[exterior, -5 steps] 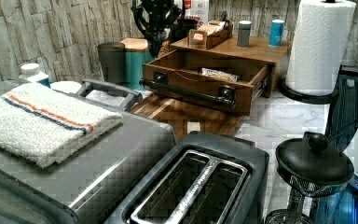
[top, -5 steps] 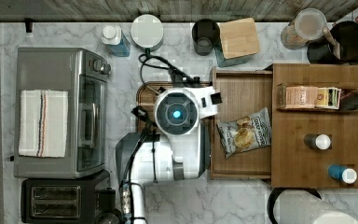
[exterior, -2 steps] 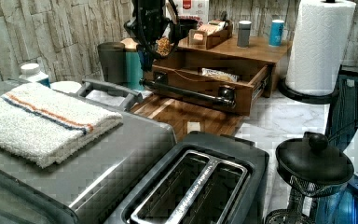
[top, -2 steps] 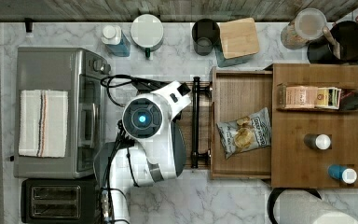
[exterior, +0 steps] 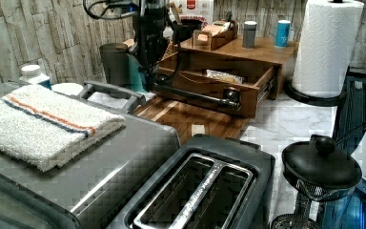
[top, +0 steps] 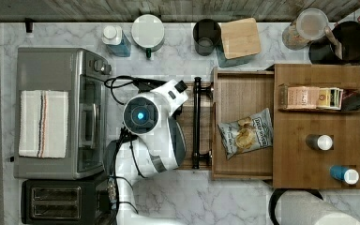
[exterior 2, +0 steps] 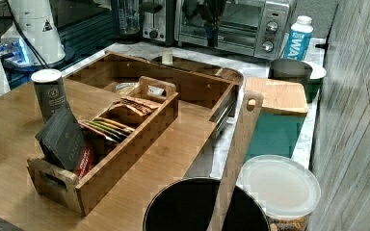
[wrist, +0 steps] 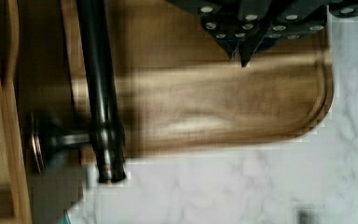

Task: Close the drawer.

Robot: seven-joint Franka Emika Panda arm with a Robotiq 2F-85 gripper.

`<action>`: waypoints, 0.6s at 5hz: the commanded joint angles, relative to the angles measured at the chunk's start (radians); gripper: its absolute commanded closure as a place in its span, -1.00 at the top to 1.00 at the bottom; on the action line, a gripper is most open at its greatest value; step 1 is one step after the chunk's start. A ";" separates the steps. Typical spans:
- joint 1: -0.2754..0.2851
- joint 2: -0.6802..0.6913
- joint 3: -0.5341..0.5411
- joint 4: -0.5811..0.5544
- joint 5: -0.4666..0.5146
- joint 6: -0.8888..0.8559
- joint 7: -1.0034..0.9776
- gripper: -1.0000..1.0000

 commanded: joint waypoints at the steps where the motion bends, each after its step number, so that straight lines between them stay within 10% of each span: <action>1: -0.027 0.069 0.010 -0.074 0.017 0.028 -0.054 -1.00; 3: -0.054 0.021 -0.006 -0.121 0.010 0.061 -0.101 -1.00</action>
